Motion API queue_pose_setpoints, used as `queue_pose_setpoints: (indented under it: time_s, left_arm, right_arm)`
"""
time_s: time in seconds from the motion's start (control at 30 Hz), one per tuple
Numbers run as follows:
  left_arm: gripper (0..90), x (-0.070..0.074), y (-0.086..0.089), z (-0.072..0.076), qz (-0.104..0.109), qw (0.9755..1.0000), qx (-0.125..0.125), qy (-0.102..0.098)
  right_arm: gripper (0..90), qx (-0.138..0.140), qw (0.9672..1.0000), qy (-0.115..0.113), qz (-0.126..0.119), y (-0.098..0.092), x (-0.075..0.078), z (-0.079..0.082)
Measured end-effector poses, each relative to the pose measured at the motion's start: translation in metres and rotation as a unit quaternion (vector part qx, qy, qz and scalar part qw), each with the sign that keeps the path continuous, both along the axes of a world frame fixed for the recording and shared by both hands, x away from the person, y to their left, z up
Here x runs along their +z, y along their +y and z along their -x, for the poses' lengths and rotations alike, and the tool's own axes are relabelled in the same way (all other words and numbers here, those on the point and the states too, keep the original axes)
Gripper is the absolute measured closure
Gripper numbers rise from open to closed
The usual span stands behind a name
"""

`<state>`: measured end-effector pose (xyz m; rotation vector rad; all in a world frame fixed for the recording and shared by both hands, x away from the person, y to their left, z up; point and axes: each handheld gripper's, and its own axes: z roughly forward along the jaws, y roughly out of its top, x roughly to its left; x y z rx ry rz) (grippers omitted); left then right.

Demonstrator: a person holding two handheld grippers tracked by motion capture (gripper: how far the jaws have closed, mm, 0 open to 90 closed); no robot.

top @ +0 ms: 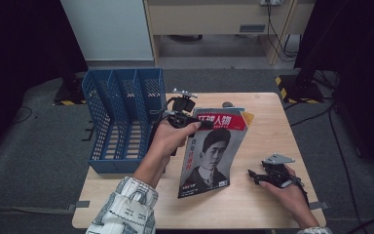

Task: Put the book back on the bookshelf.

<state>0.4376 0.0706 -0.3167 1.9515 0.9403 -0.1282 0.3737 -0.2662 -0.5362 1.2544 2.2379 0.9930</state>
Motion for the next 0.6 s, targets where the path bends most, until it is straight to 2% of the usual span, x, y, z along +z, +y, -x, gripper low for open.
queue_pose_setpoints:
  time_s: [0.23, 0.6]
  left_arm:
    - [86.4, 0.011, 0.007, 0.002, 0.005, 0.9999, 0.009, -0.007]
    - [86.5, 0.025, 0.019, 0.005, 0.024, 0.9993, 0.024, -0.012]
  right_arm:
    - [28.0, 0.0, 1.0, -0.002, -0.003, 0.001, -0.001, 0.001]
    - [27.9, 0.003, 1.0, -0.005, -0.002, 0.002, -0.001, 0.001]
